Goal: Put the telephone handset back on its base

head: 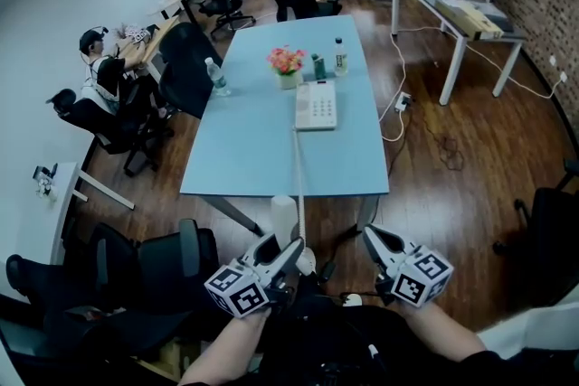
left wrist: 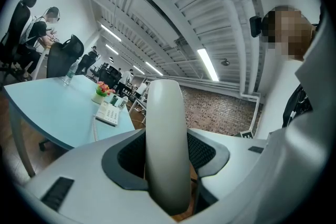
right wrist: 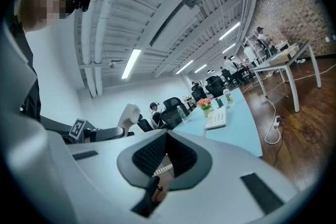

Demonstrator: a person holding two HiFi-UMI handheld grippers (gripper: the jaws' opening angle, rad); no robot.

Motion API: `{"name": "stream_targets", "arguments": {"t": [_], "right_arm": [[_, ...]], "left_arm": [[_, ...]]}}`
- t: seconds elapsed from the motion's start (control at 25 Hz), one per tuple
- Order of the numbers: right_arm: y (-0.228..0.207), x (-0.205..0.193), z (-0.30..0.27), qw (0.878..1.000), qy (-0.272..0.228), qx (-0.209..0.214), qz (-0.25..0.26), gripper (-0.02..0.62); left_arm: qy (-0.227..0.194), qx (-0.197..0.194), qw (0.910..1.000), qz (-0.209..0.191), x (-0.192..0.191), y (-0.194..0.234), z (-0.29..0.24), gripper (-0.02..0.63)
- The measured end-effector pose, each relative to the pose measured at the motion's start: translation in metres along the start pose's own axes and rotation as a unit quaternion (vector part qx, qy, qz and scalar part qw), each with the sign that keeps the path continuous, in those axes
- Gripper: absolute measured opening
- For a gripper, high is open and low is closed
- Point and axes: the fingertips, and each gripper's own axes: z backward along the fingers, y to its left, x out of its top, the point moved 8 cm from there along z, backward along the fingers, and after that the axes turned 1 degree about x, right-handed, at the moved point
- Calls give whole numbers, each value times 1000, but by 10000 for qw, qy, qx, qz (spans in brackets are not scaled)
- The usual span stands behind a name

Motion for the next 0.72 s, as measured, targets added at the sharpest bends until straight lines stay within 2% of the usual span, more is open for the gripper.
{"name": "stream_targets", "arguments": {"t": [0.28,0.72], "right_arm": [[-6,7,-31,9999,112,-29,-11,15],[-27,37,-105,9996,120,-217,115,15]], "left_arm": [[21,11,9999,143,13,29,-8,209],[-79,-183,9997,173,71,92,-48,209]]}}
